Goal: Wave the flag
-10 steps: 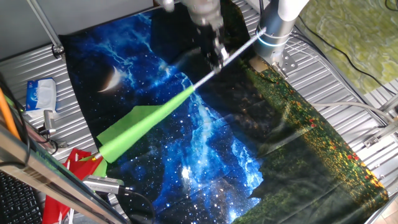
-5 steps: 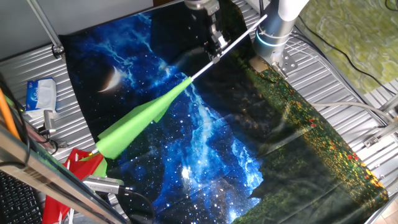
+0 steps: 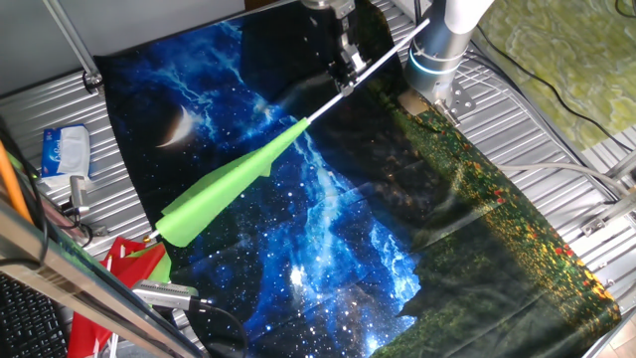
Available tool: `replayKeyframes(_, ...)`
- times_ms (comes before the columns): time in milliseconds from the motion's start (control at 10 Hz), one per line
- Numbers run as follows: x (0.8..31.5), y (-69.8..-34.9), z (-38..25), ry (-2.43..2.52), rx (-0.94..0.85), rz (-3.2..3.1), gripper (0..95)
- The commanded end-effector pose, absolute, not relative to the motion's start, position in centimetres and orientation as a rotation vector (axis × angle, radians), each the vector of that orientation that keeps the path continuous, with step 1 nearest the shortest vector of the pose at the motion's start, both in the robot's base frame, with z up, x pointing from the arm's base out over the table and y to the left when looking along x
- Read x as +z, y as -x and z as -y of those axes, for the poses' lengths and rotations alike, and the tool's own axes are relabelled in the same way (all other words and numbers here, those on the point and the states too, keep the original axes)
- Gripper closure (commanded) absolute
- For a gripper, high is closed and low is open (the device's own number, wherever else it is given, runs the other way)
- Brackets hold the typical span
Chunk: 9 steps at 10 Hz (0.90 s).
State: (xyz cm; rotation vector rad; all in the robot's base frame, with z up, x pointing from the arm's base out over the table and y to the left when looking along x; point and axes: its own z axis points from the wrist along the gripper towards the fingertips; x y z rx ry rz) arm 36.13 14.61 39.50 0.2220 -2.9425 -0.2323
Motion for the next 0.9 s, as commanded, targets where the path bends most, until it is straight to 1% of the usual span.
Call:
replayKeyframes(100,39.36,-36.29,-14.46,-0.227,-0.241,2.949,95.0)
replayKeyframes(900,39.36,-36.29,-14.46,-0.18,-0.235,2.946,95.0)
